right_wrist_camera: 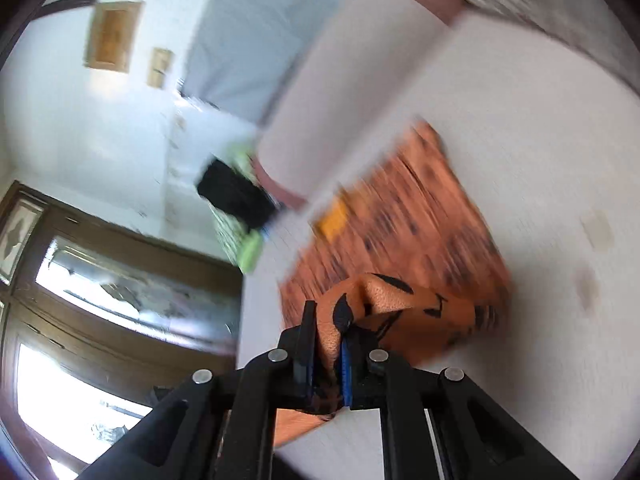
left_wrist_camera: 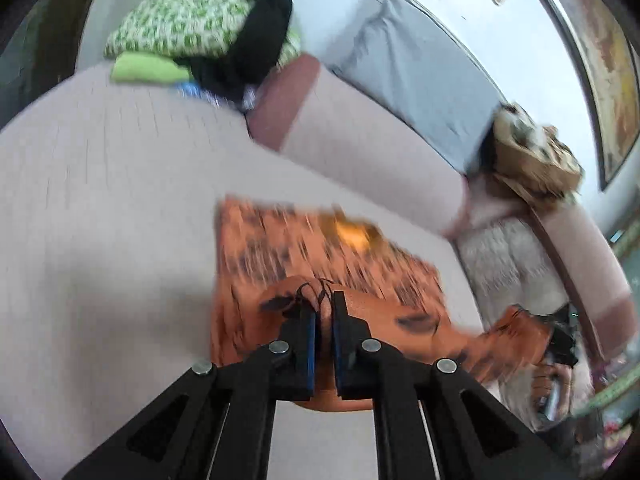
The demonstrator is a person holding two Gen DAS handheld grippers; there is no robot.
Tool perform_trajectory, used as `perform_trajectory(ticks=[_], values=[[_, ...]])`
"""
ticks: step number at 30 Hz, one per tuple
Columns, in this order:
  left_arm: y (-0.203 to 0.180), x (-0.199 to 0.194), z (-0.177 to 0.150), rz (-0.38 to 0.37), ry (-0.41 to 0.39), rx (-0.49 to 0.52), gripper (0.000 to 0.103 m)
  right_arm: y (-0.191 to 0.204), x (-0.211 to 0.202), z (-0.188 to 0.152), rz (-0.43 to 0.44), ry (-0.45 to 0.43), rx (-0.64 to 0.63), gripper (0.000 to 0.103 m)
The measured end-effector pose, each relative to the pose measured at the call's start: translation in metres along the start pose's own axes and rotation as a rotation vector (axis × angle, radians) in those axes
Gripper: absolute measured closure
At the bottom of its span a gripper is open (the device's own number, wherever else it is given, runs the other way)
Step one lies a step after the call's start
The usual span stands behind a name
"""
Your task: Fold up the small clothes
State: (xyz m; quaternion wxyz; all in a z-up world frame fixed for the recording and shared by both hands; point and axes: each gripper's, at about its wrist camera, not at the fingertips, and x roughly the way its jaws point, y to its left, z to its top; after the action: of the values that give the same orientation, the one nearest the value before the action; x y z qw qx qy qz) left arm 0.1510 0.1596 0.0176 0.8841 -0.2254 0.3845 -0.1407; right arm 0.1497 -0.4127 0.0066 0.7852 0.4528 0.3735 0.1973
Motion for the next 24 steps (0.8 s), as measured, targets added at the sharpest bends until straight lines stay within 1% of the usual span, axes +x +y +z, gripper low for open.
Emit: perform_trajectory(ticks=[1,2,3,4,5,6,7,8,9,10,11,12,13,14,15,16,17,18,20,22,23,24], values=[[0.005,0.016,0.013,0.035,-0.012,-0.012,0.093,0.001,0.016,0.018,0.005,-0.016,0.008,0.093],[0.011,0.040,0.025,0.067,-0.009,-0.012,0.092,0.000,0.032,0.032,0.007,-0.018,0.014,0.093],[0.019,0.070,0.034,0.094,0.020,-0.011,0.081,-0.005,0.056,0.050,-0.012,-0.017,0.005,0.090],[0.024,0.091,0.037,0.127,0.046,-0.003,0.071,-0.013,0.071,0.059,-0.045,-0.034,0.015,0.089],[0.032,0.122,0.039,0.194,0.079,0.024,0.045,-0.026,0.087,0.065,-0.086,-0.047,0.045,0.083],[0.042,0.151,0.038,0.287,0.100,0.019,0.031,-0.045,0.113,0.069,-0.131,-0.009,0.062,0.059],[0.050,0.166,0.036,0.326,0.115,0.018,0.031,-0.058,0.129,0.069,-0.174,0.034,0.068,0.038],[0.059,0.178,0.033,0.356,0.142,0.003,0.031,-0.075,0.144,0.061,-0.274,0.058,0.092,0.019],[0.067,0.180,0.030,0.344,0.152,-0.031,0.031,-0.082,0.149,0.055,-0.292,0.057,0.090,0.020],[0.070,0.173,0.029,0.308,0.119,-0.049,0.031,-0.082,0.145,0.049,-0.271,0.039,0.066,0.020],[0.070,0.163,0.028,0.302,0.088,-0.046,0.031,-0.077,0.137,0.045,-0.265,0.009,0.041,0.020],[0.069,0.154,0.028,0.313,0.069,-0.040,0.031,-0.069,0.125,0.040,-0.271,-0.015,0.014,0.020],[0.068,0.138,0.026,0.318,0.040,-0.039,0.031,-0.064,0.115,0.037,-0.272,-0.025,-0.011,0.020],[0.067,0.115,0.019,0.289,0.003,-0.058,0.029,-0.058,0.102,0.032,-0.276,-0.043,-0.032,0.020],[0.067,0.103,0.012,0.270,-0.004,-0.074,0.027,-0.053,0.084,0.022,-0.280,-0.069,-0.038,0.020],[0.068,0.088,0.001,0.244,-0.006,-0.089,0.027,-0.054,0.070,0.014,-0.281,-0.074,-0.021,0.020],[0.067,0.069,-0.017,0.225,-0.014,-0.115,0.025,-0.057,0.054,-0.004,-0.265,-0.067,0.025,0.020],[0.067,0.061,-0.029,0.224,-0.019,-0.137,0.022,-0.062,0.045,-0.019,-0.238,-0.066,0.065,0.020],[0.060,0.052,-0.065,0.203,0.005,-0.166,0.021,-0.070,0.032,-0.056,-0.227,-0.029,0.121,0.020],[0.050,0.061,-0.083,0.189,0.033,-0.157,0.021,-0.082,0.036,-0.088,-0.231,-0.001,0.185,0.019],[0.044,0.072,-0.093,0.192,0.058,-0.141,0.021,-0.089,0.041,-0.094,-0.232,0.007,0.214,0.019],[0.041,0.075,-0.098,0.195,0.075,-0.137,0.021,-0.093,0.045,-0.096,-0.239,-0.007,0.221,0.019]])
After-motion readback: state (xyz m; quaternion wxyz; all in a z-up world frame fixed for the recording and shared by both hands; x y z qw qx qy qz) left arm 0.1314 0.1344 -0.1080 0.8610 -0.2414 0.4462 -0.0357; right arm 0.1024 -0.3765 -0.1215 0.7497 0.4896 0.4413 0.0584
